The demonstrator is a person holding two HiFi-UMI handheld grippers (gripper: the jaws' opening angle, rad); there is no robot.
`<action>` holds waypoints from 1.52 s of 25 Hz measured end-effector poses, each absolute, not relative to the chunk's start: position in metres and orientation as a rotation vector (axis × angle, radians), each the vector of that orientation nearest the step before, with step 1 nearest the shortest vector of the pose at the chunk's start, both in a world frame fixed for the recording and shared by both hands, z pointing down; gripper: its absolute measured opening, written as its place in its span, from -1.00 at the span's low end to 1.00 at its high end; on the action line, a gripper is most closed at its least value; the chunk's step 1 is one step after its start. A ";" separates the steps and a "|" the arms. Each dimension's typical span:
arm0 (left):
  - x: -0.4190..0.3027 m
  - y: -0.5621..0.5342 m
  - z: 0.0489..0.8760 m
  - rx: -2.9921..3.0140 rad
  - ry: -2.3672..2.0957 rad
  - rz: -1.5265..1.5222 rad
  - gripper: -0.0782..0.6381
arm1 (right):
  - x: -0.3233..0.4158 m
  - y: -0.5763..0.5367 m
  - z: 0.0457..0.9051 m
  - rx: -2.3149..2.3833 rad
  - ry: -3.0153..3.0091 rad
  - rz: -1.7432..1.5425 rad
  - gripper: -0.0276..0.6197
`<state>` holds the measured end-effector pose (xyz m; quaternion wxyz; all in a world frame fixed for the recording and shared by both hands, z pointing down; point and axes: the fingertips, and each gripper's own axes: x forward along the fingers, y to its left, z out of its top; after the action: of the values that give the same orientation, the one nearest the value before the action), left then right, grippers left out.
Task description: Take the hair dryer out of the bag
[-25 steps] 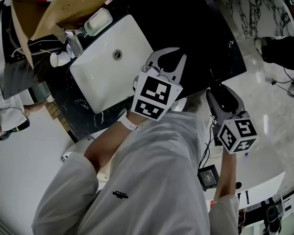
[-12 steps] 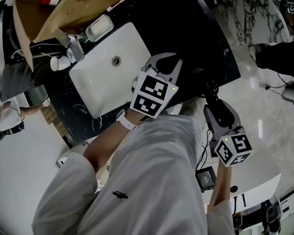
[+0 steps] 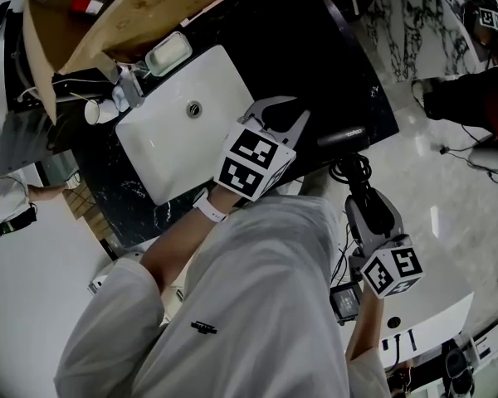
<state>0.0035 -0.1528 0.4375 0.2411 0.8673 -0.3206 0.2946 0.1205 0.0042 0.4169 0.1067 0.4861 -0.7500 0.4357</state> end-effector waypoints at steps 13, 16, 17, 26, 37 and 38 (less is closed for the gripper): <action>0.003 -0.131 0.413 2.366 -0.874 0.693 -0.51 | 0.133 0.014 0.374 1.622 -2.246 1.315 -0.23; -0.004 -0.128 0.404 2.362 -0.888 0.655 -0.51 | 0.135 0.011 0.364 1.666 -2.269 1.332 -0.23; -0.006 -0.126 0.401 2.363 -0.893 0.646 -0.51 | 0.136 0.010 0.360 1.680 -2.277 1.337 -0.23; -0.017 -0.114 0.377 2.382 -0.919 0.587 -0.51 | 0.135 -0.007 0.336 1.778 -2.361 1.421 -0.23; -0.031 -0.111 0.339 2.382 -0.996 0.485 -0.64 | 0.120 -0.045 0.307 1.760 -2.521 1.461 -0.23; -0.032 -0.111 0.334 2.383 -1.008 0.470 -0.67 | 0.119 -0.049 0.304 1.761 -2.535 1.469 -0.23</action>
<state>-0.0324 -0.1112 0.3342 0.2533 0.8767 -0.3707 0.1727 0.1194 -0.0490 0.3044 -0.1379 0.5101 -0.7346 0.4256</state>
